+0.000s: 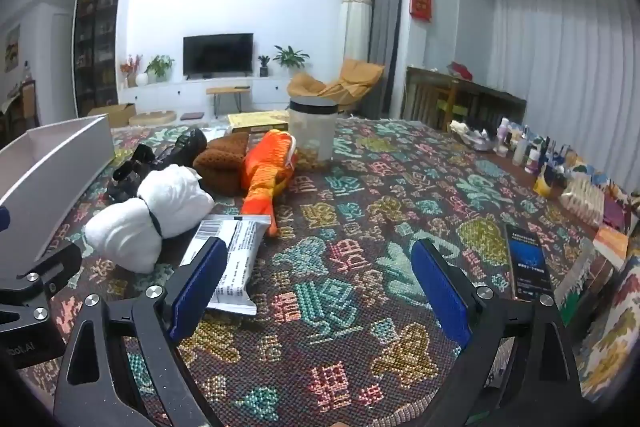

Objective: Organize soft objects

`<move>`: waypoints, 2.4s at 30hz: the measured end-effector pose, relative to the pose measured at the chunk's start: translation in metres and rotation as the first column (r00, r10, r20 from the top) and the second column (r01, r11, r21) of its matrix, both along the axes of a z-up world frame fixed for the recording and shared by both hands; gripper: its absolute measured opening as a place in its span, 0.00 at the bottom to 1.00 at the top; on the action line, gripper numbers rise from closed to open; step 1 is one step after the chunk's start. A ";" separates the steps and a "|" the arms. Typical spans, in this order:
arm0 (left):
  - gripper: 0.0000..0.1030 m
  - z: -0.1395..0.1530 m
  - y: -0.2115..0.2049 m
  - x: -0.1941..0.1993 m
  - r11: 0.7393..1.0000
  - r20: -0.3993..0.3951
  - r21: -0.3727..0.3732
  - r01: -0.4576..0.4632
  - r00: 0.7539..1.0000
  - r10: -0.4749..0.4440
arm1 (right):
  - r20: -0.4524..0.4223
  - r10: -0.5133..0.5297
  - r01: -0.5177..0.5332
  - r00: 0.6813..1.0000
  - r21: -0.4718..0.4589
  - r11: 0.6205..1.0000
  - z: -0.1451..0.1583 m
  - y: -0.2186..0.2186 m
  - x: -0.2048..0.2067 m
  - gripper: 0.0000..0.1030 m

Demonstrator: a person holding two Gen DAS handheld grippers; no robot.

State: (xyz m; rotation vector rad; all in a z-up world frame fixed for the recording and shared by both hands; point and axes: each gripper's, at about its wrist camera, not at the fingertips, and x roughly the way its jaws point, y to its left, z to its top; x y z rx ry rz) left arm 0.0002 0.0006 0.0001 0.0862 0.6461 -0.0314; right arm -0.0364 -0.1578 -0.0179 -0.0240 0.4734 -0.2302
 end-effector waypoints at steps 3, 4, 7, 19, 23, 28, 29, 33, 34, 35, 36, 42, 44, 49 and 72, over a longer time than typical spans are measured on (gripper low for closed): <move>1.00 0.001 0.003 0.000 1.000 0.004 -0.015 -0.007 1.000 0.007 | 0.004 0.000 0.000 1.000 0.000 1.000 0.001 -0.008 -0.004 0.92; 1.00 0.001 0.005 0.001 1.000 0.003 -0.018 -0.010 1.000 0.010 | 0.000 0.001 -0.001 1.000 -0.010 1.000 0.001 -0.004 -0.002 0.92; 1.00 -0.001 0.008 -0.004 1.000 0.027 0.000 -0.008 1.000 0.008 | -0.007 0.005 -0.005 1.000 -0.033 0.999 0.001 0.003 0.000 0.92; 1.00 -0.004 0.001 -0.001 0.999 0.005 0.045 -0.003 1.000 0.003 | -0.016 0.018 -0.018 1.000 -0.044 0.999 0.001 0.005 0.003 0.92; 1.00 -0.005 0.000 -0.001 0.999 0.006 0.049 0.000 1.000 0.000 | -0.019 0.021 -0.021 1.000 -0.048 0.999 0.001 0.004 0.004 0.92; 1.00 -0.008 0.001 0.000 0.999 0.001 0.048 -0.001 1.000 0.001 | -0.020 0.021 -0.022 1.000 -0.050 0.999 0.000 0.004 0.003 0.92; 1.00 -0.008 0.001 0.000 0.999 0.000 0.048 -0.002 1.000 0.002 | -0.020 0.022 -0.023 1.000 -0.051 0.998 0.000 0.005 0.003 0.92; 1.00 -0.010 0.001 0.000 0.999 -0.004 0.050 -0.001 1.000 0.001 | -0.020 0.021 -0.022 1.000 -0.051 0.998 0.000 0.005 0.004 0.92; 1.00 -0.011 0.000 0.001 0.999 -0.005 0.052 0.000 1.000 0.001 | -0.020 0.022 -0.023 1.000 -0.052 0.998 0.000 0.005 0.004 0.92; 1.00 -0.012 0.000 0.001 0.999 -0.006 0.053 0.000 1.000 0.001 | -0.020 0.022 -0.023 1.000 -0.052 0.998 0.000 0.005 0.004 0.92; 1.00 -0.013 0.000 0.001 0.999 -0.008 0.054 0.000 1.000 0.001 | -0.020 0.022 -0.023 1.000 -0.052 0.998 0.000 0.005 0.004 0.92; 1.00 -0.018 -0.002 0.002 0.998 -0.020 0.062 0.004 1.000 -0.003 | -0.020 0.022 -0.023 1.000 -0.053 0.998 0.000 0.006 0.004 0.92; 1.00 -0.019 -0.002 0.002 0.998 -0.023 0.065 0.005 1.000 -0.004 | -0.021 0.023 -0.024 1.000 -0.053 0.998 -0.001 0.007 0.004 0.92; 1.00 -0.022 -0.003 0.003 0.998 -0.028 0.069 0.007 1.000 -0.005 | -0.025 0.025 -0.026 0.999 -0.050 0.998 -0.002 0.006 0.005 0.92; 1.00 -0.048 0.002 0.012 0.997 -0.109 0.083 -0.004 0.994 0.013 | -0.026 0.024 -0.026 0.999 -0.051 0.998 -0.002 0.006 0.005 0.92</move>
